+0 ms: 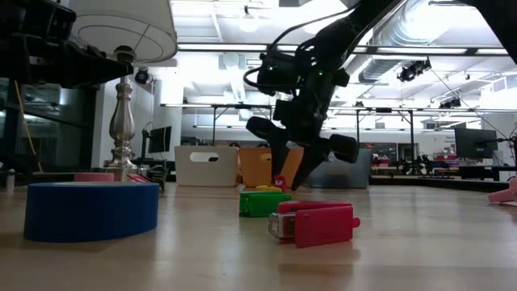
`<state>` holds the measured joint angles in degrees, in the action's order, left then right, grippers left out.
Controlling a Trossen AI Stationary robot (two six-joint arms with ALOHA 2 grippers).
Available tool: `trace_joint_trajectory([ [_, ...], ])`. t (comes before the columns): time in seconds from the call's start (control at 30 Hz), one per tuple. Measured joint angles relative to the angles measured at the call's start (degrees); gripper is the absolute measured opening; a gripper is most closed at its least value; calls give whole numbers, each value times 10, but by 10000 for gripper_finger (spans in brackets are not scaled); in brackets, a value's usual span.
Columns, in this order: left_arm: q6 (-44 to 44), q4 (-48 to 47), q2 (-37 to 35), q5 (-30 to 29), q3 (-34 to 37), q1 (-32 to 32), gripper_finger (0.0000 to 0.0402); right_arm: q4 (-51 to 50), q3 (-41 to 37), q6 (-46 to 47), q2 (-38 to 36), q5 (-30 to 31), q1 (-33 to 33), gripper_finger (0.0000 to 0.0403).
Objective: Pick and place Stapler, Stapler remover, tape
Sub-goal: Put the top red stapler into the yellow bin
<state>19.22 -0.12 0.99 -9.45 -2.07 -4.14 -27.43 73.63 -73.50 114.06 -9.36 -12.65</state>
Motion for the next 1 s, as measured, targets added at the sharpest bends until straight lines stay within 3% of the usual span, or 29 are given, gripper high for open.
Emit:
trace_joint_trajectory([
  [0.4, 0, 0, 0, 0, 0, 0, 96, 9, 0, 31, 1, 0, 3, 121],
  [0.8, 0, 0, 0, 0, 0, 0, 96, 8, 0, 102, 0, 2, 3, 57],
  [1.0, 0, 0, 0, 0, 0, 0, 96, -4, 10, 161, -17, 77, 3, 61],
])
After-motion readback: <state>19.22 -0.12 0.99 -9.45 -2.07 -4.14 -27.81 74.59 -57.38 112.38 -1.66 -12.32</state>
